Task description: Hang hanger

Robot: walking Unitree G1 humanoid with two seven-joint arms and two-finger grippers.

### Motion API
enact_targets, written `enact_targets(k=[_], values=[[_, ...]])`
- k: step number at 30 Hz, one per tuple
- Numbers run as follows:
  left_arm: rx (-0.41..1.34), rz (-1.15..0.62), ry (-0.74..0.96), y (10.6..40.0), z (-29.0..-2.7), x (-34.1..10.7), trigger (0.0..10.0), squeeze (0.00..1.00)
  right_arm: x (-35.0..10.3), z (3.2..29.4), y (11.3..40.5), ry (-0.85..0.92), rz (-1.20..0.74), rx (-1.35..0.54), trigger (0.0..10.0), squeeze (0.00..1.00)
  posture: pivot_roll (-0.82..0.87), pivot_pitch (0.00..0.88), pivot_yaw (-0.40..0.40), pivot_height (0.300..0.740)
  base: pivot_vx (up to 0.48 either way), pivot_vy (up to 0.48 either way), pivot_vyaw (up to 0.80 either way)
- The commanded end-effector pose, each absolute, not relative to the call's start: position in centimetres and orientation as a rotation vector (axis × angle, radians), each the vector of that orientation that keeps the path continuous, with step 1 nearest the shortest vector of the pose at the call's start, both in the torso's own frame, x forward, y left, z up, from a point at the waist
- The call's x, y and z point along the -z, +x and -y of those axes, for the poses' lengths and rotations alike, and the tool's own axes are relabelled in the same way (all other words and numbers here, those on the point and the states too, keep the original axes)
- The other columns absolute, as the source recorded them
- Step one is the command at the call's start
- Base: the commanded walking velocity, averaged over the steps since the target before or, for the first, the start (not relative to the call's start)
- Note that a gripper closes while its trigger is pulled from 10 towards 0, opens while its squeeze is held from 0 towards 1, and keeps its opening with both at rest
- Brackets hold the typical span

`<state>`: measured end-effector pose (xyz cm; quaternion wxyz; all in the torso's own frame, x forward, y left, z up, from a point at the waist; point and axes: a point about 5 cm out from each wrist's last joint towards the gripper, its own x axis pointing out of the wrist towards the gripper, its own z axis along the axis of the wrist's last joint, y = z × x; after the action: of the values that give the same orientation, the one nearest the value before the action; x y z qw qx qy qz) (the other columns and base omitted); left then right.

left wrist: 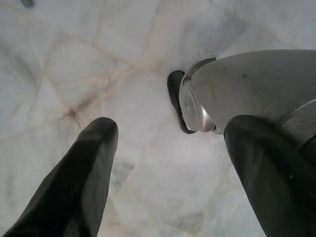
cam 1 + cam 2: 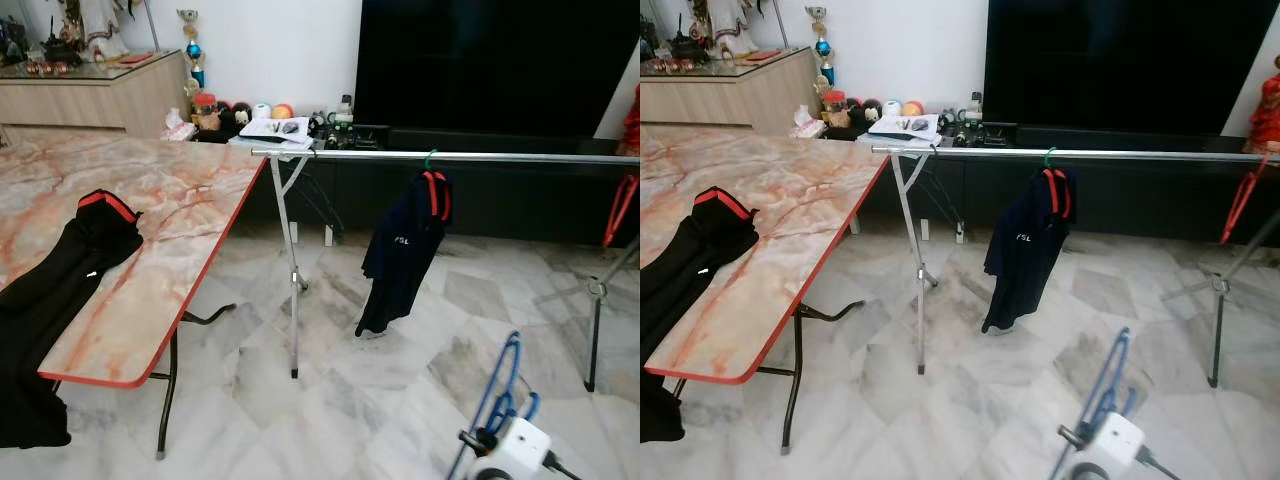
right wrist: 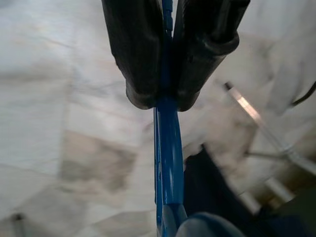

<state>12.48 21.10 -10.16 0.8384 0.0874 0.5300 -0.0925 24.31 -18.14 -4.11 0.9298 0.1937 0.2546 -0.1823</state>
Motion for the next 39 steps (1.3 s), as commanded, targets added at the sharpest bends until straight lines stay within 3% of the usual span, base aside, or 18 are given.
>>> enact_targets(k=[1,11,39], values=[[0.219,-1.121,0.181,12.55,-20.58,10.22,10.0,0.00,4.21,19.83,23.81,0.370,-0.522,0.415,10.0,0.00,0.11,0.000,-0.019,0.740,0.285,0.000,0.00],[0.211,-1.121,0.184,12.86,-21.01,10.06,10.0,0.00,4.11,19.92,24.07,0.395,-0.524,0.420,10.0,0.00,0.10,0.000,-0.014,0.740,0.285,0.000,-0.52],[0.206,-1.148,0.185,12.26,-20.22,10.45,10.0,0.00,3.77,19.77,24.53,0.362,-0.514,0.409,10.0,0.00,0.10,0.000,-0.011,0.740,0.292,0.000,0.00]])
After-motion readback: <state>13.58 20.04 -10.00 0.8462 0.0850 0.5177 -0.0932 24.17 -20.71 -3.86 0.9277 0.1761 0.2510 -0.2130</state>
